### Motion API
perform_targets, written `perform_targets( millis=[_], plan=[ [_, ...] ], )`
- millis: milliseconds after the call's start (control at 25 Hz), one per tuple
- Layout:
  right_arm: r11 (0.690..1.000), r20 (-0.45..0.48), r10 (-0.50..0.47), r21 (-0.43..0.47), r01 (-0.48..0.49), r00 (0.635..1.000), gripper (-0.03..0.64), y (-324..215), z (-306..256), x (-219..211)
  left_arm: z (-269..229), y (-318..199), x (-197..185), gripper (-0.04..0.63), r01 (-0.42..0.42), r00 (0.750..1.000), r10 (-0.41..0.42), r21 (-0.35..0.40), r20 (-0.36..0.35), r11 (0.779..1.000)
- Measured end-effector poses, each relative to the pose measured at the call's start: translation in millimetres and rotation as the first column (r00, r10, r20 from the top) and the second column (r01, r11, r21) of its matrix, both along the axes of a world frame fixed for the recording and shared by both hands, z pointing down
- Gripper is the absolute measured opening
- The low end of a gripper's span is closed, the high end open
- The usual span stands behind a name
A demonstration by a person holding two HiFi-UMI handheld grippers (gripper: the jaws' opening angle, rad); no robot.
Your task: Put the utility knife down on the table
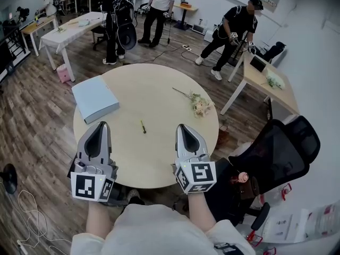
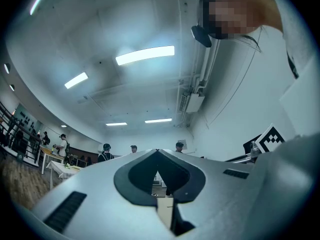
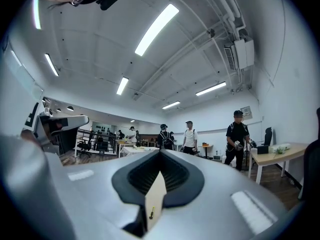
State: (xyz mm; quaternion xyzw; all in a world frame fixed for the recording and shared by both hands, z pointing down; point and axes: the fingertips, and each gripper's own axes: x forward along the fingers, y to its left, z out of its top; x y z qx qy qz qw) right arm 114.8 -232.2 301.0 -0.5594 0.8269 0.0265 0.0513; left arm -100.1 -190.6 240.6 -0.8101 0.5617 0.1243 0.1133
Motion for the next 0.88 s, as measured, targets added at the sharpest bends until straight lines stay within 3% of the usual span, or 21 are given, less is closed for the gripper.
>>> perform_targets(
  millis=[880],
  plan=[
    [1.000,-0.011,0.002,0.014,-0.002,1.000,0.011,24.4,-0.1,10.9,-0.9,22.4,14.4,0.008,-0.012,1.000,0.012,0.016,-0.005,1.000]
  ],
)
